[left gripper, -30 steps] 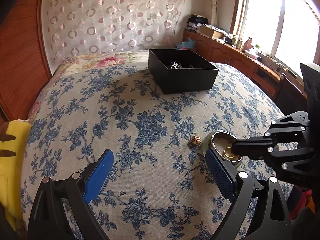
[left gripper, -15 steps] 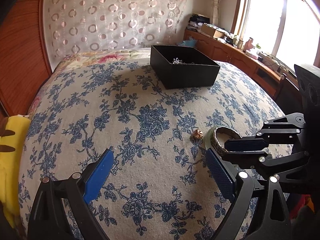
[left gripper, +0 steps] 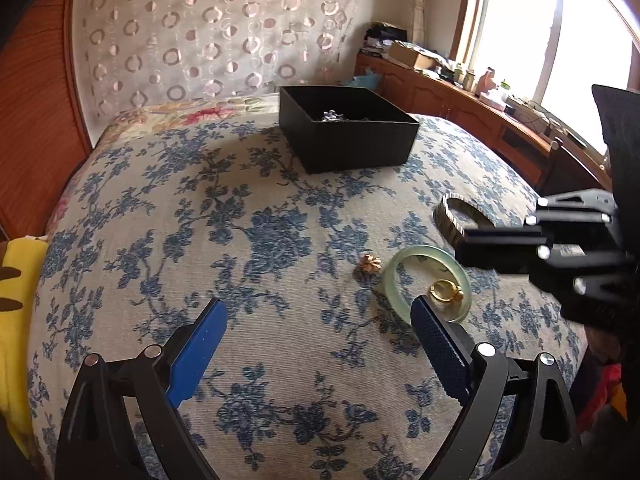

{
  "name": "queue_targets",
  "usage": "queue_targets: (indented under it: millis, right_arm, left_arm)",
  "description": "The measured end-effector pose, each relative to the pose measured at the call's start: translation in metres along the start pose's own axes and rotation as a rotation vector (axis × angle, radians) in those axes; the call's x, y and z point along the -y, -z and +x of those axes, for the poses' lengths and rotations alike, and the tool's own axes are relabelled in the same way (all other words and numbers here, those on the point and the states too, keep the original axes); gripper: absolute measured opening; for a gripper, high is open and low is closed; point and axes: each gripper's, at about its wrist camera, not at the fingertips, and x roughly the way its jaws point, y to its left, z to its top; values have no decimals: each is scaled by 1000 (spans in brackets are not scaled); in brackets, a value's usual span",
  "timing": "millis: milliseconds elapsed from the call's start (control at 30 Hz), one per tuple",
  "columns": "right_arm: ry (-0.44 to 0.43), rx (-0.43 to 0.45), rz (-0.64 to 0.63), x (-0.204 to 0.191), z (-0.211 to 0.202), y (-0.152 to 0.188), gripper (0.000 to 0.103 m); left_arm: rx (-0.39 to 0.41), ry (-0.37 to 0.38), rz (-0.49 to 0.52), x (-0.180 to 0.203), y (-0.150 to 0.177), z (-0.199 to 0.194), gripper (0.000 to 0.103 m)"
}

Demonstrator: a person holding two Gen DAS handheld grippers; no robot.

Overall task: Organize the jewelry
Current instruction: 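Grasp the silver bangle with the right tool while the left tool grasps the jade bangle, then carry both bangles over the black box and release them inside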

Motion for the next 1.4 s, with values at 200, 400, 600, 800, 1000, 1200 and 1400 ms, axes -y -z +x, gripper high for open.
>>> queue_targets:
  millis: [200, 400, 600, 800, 1000, 1200, 1400]
  right_arm:
    - [85, -1, 46, 34, -16, 12, 7]
    - [133, -12, 90, 57, -22, 31, 7]
    - [145, -8, 115, 67, -22, 37, 7]
    - [143, -4, 114, 68, -22, 36, 7]
    - [146, -1, 107, 71, -23, 31, 7]
    - [139, 19, 95, 79, -18, 6, 7]
    - [95, 51, 73, 92, 0, -42, 7]
  left_arm:
    - [-36, 67, 82, 31, -5, 11, 89]
    - [-81, 79, 138, 53, -4, 26, 89]
    - [-112, 55, 177, 65, -8, 41, 89]
    - [-117, 11, 211, 73, -11, 48, 82]
    - [-78, 18, 208, 72, -15, 39, 69]
    - [-11, 24, 182, 64, -32, 25, 69]
    - [47, 13, 189, 56, -60, 22, 69]
